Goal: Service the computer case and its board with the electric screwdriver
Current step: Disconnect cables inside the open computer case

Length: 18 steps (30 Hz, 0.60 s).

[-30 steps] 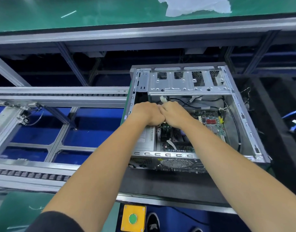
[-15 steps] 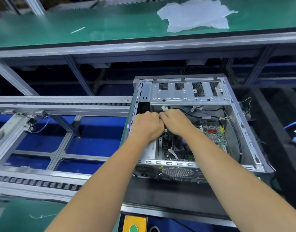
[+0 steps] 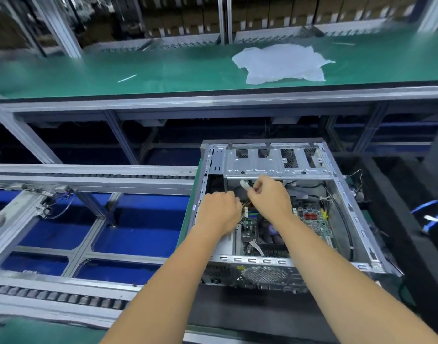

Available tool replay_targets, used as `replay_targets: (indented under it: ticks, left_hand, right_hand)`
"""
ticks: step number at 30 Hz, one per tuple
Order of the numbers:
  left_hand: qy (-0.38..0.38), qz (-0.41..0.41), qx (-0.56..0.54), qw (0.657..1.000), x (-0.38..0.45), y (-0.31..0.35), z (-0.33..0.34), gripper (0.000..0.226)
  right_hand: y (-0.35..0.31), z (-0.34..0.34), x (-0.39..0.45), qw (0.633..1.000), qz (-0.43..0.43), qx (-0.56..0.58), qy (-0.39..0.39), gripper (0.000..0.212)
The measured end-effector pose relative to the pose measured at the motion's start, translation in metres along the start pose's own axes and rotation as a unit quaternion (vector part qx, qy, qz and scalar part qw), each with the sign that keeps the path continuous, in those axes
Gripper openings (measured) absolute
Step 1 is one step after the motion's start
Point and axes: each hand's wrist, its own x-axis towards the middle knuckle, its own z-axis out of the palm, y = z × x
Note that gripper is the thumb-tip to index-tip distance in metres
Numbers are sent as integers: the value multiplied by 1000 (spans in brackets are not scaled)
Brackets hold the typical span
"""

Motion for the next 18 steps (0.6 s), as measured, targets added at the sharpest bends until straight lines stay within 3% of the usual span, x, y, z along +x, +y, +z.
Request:
replay_targets:
  ticks: [3,8,13,18]
  left_hand:
    - [17,15,-6,1000,0,-1,-2,38]
    - [114,16,-66,991,-8,0,-4,22]
    - [13,-12,-22,1000,-7,-1,-1,26]
    - [-65,0,-50,997,-5,-7,-7,31]
  right_hand:
    - [-1,0,-1,1000,-14,-6,-6,20]
    - [-15,-7,-10,999,-53,-11,-6,10]
    - [-28,-16,-33,982,-106,-55,-147,16]
    - [-26,-19,-57,955,-81,-57,-279,13]
